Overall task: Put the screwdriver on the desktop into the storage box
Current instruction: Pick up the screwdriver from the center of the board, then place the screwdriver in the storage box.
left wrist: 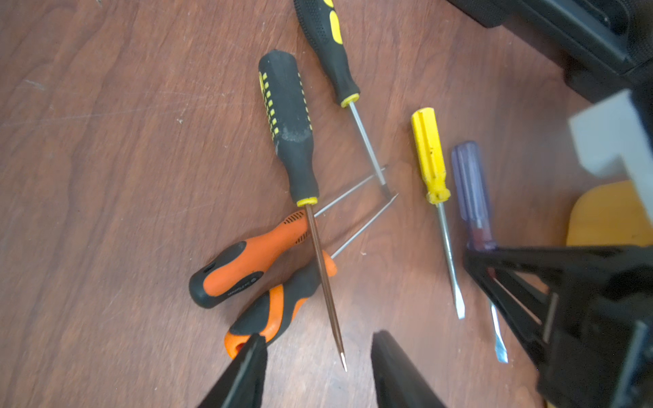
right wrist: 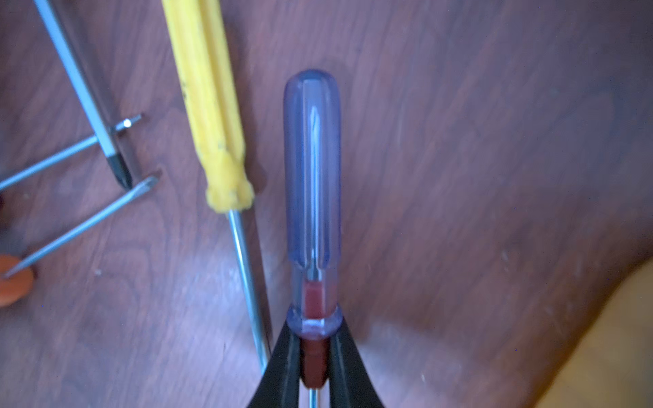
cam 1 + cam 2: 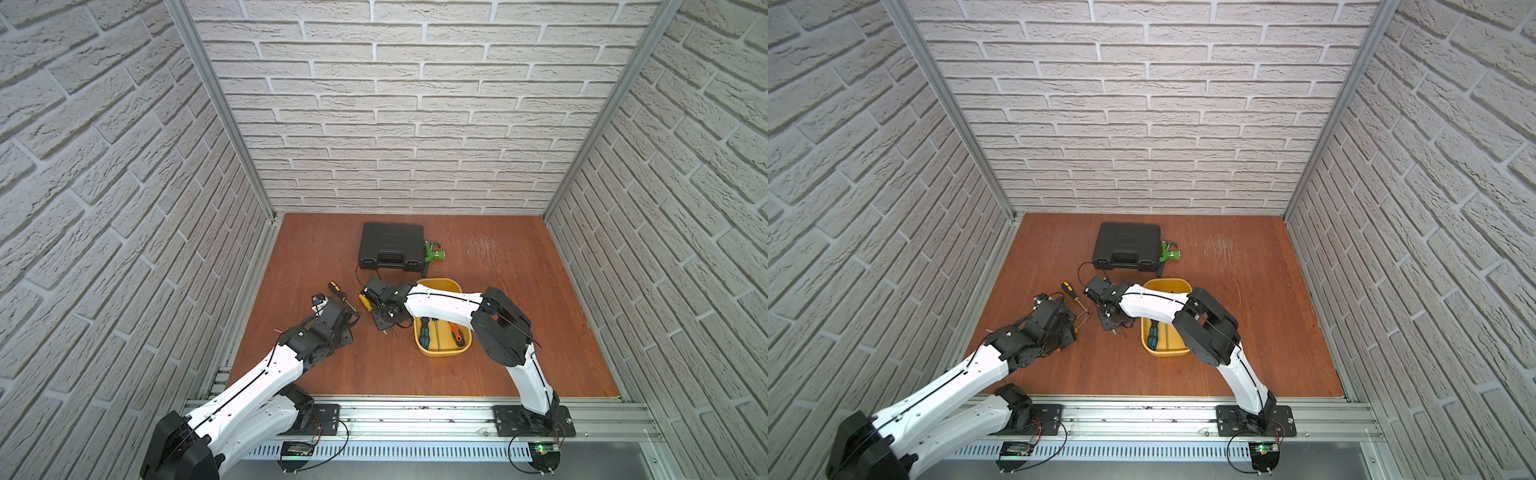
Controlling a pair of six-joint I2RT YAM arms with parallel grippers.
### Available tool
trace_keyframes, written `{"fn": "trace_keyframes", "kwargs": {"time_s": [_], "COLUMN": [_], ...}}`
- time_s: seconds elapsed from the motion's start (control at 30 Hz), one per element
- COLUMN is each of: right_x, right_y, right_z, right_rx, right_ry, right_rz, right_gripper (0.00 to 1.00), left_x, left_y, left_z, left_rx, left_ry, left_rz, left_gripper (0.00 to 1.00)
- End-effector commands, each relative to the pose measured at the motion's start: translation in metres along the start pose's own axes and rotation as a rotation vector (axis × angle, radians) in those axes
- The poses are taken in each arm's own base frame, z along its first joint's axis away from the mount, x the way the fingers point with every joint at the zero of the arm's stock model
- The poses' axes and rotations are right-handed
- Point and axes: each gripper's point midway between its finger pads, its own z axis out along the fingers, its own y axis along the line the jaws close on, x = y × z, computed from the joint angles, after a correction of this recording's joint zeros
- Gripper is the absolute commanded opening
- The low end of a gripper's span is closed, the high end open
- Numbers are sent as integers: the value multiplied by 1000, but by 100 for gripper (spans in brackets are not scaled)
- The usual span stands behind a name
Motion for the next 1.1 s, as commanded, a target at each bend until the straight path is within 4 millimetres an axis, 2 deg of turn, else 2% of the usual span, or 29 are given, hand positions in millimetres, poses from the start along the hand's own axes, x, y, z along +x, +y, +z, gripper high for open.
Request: {"fn": "trace_keyframes", "kwargs": {"time_s": [0.0, 0.03, 0.17, 0.27, 0.53, 0.67, 0.8, 0.93, 1.07], "right_x": [-17, -21, -14, -5, 20, 33, 44, 48, 46], "right_y": [5, 4, 0, -11, -72, -101, -130, -145, -149], "right_z": [-55, -73, -105, -130, -185, -196, -195, -190, -189], "right_rx": [-52, -69, -94, -101, -19, -8, 19, -12, -4], "right_ry": [-122, -158, -207, -258, -399, -427, -404, -376, -373], "right_rz": [23, 33, 44, 66, 186, 257, 327, 393, 395], "right_gripper": [3, 2, 3, 3, 2, 2, 2, 3, 3], "left_x": [-3, -3, -4, -4, -4, -3, 4, 7, 7], "left_y": [-2, -3, -4, -5, -20, -25, -34, -40, -43], "left_z": [1, 0, 0, 1, 6, 8, 13, 15, 14], "left_rx": [18, 20, 19, 22, 67, 70, 66, 55, 59], "left_ry": [-15, -15, -12, -12, 6, 13, 32, 37, 31], "left_rz": [-18, -19, -16, -14, 9, 19, 45, 72, 77], "left_gripper": [52, 52, 52, 52, 51, 50, 50, 50, 50]}}
